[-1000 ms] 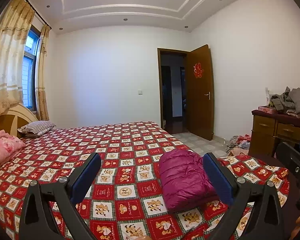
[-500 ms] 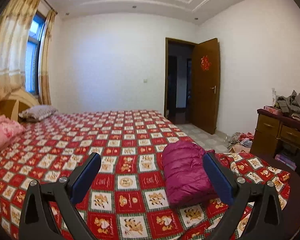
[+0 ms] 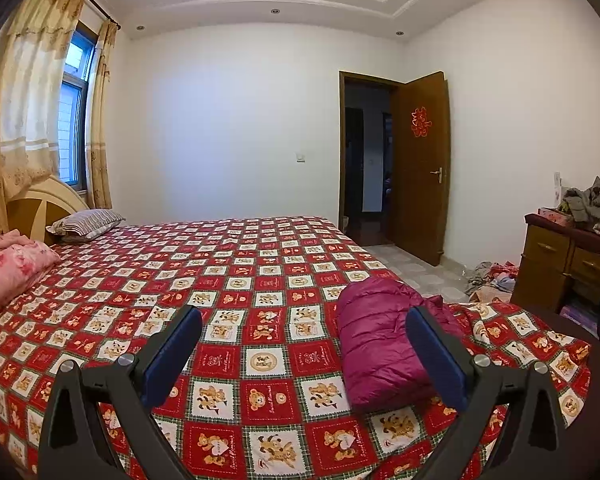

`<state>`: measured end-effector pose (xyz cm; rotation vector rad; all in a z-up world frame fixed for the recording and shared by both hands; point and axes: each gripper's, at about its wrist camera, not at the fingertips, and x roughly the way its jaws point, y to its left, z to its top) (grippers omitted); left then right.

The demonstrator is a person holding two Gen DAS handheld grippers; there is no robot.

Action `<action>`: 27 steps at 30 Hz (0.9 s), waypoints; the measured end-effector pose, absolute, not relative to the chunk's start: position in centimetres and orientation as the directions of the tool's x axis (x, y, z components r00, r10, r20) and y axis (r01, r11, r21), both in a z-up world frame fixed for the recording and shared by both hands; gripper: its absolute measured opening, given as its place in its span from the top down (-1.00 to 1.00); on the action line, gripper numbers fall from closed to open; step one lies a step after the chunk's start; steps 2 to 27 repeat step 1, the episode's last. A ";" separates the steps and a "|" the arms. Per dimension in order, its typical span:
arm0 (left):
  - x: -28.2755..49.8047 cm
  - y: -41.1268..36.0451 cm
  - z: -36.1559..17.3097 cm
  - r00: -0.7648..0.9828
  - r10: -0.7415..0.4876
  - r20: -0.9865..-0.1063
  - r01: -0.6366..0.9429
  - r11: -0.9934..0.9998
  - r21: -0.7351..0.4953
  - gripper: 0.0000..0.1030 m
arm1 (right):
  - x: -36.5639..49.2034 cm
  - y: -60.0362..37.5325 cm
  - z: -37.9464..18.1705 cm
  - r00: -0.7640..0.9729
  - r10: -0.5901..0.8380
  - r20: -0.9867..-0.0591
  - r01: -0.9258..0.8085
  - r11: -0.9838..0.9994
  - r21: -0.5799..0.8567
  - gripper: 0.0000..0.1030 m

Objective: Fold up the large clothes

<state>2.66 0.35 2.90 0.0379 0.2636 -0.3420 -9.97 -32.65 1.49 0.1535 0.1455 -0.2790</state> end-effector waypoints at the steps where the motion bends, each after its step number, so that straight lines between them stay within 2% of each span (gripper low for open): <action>1: 2.7 0.3 2.8 0.905 -0.330 -0.267 0.340 0.940 -0.010 -0.98 | -9.9 -32.8 1.4 0.950 -0.261 -0.169 0.284 0.949 0.134 -1.00; 27: 2.7 0.3 2.8 0.905 -0.330 -0.267 0.340 0.940 -0.010 -0.98 | -9.9 -32.8 1.4 0.950 -0.261 -0.169 0.284 0.949 0.134 -1.00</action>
